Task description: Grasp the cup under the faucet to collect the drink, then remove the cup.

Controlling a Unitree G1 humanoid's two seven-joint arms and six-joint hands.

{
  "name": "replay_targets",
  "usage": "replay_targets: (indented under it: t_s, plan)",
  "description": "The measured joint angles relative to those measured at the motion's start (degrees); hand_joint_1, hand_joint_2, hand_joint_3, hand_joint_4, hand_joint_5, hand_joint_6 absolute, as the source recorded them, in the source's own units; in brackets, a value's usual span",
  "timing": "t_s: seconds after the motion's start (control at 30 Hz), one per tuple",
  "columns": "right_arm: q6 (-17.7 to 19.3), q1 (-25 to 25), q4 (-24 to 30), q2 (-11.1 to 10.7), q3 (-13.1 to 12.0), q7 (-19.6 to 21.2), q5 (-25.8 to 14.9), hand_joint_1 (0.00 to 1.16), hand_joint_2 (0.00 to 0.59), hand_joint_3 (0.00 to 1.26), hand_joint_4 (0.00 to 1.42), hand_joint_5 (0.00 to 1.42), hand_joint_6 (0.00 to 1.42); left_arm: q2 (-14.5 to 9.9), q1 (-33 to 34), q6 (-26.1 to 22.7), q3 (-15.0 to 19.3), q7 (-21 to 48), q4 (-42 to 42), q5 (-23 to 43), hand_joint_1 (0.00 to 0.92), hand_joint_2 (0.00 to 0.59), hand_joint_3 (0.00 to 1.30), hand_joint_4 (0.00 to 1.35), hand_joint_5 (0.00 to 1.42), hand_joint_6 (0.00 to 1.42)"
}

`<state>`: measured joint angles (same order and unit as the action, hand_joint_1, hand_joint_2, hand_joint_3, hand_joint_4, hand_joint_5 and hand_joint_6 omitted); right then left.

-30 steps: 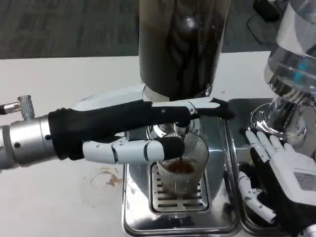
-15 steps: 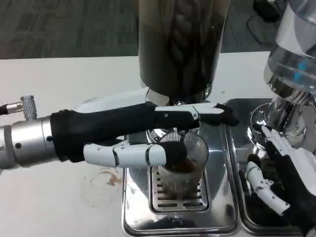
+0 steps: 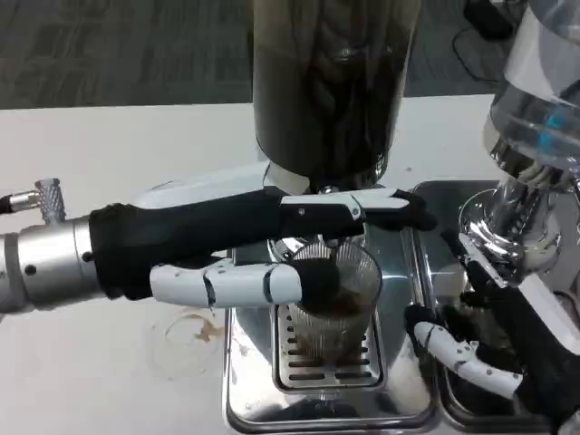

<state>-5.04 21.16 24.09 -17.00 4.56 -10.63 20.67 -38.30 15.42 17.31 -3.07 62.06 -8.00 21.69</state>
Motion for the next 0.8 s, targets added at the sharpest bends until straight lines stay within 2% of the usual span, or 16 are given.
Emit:
replay_targets:
  t_s: [0.07,0.13,0.33,0.5,0.6,0.67,0.8]
  plan:
    - [0.0,-0.39,0.51,-0.74,0.13,-0.73,0.05,0.53,0.264,0.0,0.0,0.0,0.0,0.0,-0.08,0.0,0.04,-0.02,-0.12,0.0,0.0,0.307,0.12,0.0,0.08,0.0]
    - [-0.05,-0.94,0.73,-1.33,0.31,-1.8,-0.09,0.55,0.221,0.0,0.0,0.0,0.0,0.0,-0.16,0.0,0.15,-0.03,-0.28,0.0,0.0,0.307,0.12,0.0,0.08,0.0]
    - [-0.95,-1.73,0.76,-1.38,1.36,-2.78,-0.19,0.58,0.183,0.0,0.0,0.0,0.0,-0.01,-0.68,-0.07,0.39,-0.08,-0.78,0.08,0.0,0.308,0.13,0.0,0.07,0.0]
    - [-2.32,-2.41,0.65,-1.47,2.21,-3.64,0.13,0.59,0.18,0.0,0.0,0.0,0.0,-0.04,-1.37,-0.3,0.89,-0.24,-1.62,0.17,0.0,0.308,0.13,0.0,0.07,0.0]
    - [-2.31,-2.46,0.28,-0.19,3.71,-1.2,2.05,0.59,0.18,0.0,0.0,0.0,0.0,-0.04,-1.57,-1.06,1.19,-0.25,-2.1,0.25,0.0,0.309,0.13,0.0,0.07,0.0]
    - [-2.31,-2.45,-0.03,0.74,4.5,-1.14,1.82,0.59,0.179,0.0,0.0,0.0,0.0,-0.04,-1.85,-1.52,1.51,-0.39,-2.51,0.27,0.0,0.309,0.13,0.0,0.07,0.0]
    - [-2.3,-2.42,-0.03,0.72,4.77,-1.36,1.36,0.59,0.176,0.0,0.0,0.0,0.0,-0.04,-2.52,-2.27,1.97,-0.79,-3.37,0.31,0.0,0.307,0.13,0.0,0.07,0.0]
